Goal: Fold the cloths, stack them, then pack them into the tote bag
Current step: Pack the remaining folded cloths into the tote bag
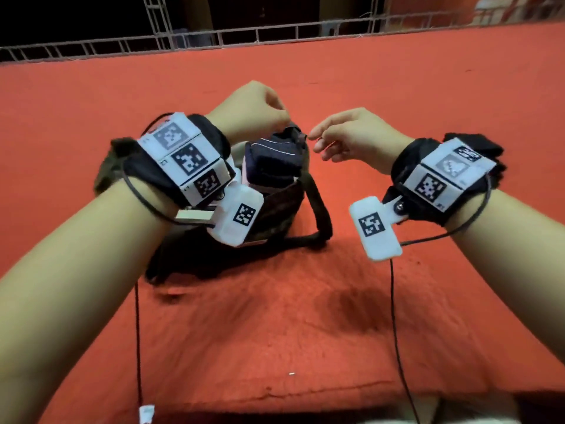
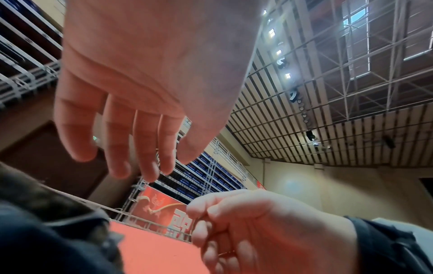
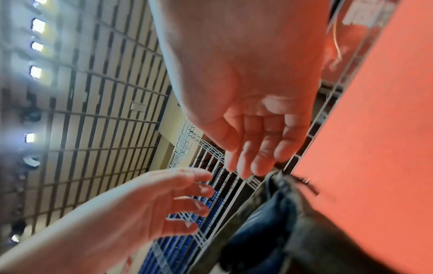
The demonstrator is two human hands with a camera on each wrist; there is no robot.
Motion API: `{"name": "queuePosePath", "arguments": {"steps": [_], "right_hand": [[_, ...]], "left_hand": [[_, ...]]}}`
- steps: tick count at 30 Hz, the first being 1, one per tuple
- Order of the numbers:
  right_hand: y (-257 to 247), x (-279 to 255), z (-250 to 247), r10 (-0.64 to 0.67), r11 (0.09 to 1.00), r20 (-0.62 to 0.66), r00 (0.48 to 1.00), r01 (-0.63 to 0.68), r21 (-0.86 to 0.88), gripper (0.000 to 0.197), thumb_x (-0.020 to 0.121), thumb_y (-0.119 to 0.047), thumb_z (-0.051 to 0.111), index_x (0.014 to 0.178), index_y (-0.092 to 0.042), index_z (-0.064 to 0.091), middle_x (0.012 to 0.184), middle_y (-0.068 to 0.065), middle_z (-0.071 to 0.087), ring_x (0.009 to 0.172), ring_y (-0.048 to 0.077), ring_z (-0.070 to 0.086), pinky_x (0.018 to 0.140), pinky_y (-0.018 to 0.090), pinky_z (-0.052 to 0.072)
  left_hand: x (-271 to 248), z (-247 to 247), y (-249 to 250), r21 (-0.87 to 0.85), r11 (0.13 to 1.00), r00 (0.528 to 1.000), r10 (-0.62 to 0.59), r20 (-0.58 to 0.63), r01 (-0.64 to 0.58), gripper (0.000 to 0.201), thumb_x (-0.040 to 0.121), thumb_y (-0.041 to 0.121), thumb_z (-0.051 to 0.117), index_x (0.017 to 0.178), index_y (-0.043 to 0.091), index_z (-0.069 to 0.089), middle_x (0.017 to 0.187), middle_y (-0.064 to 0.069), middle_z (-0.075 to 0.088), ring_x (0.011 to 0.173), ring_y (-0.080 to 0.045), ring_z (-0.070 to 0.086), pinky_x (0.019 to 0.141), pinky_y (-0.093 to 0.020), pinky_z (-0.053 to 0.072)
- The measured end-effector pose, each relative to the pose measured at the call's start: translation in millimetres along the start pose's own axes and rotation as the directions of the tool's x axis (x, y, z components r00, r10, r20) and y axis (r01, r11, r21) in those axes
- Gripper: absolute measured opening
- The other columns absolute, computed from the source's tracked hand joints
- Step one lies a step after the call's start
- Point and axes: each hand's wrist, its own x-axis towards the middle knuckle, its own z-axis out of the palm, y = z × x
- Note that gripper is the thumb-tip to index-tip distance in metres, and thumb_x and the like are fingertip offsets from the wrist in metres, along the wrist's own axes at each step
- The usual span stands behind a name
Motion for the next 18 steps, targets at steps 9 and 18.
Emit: {"name": "queuePosePath", "arguments": {"steps": [9, 18], "right_hand": [[80.4, -25.6, -107.2, 0.14, 0.891, -0.202, 0.969, -0.213, -0.402, 0.029, 0.088, -0.004, 0.04, 0.075, -0.018, 0.061, 0.068, -0.002, 0.059, 0.05, 0.011, 0.052, 0.041, 0.016, 0.033], [163.9, -30.0, -221.2, 0.244, 0.764, -0.451, 0.858, -0.457, -0.456, 0.021, 0.087, -0.009, 0.049, 0.095, -0.005, 0.069, 0.082, 0.01, 0.064, 0.054, 0.016, 0.053, 0.035, 0.015, 0.038]], "left_hand": [[58.0, 124.5, 86.2, -0.117, 0.993, 0.965, 0.011, 0.26, 0.021, 0.013, 0.089, 0.017, 0.051, 0.096, 0.012, 0.061, 0.074, 0.005, 0.061, 0.055, -0.01, 0.053, 0.052, -0.02, 0.039], [116.4, 230.8, 144.0, -0.275, 0.945, 0.911, -0.052, 0.409, 0.178, 0.005, 0.091, 0.016, 0.05, 0.094, 0.014, 0.053, 0.081, 0.001, 0.057, 0.055, -0.012, 0.047, 0.056, -0.02, 0.038]]}}
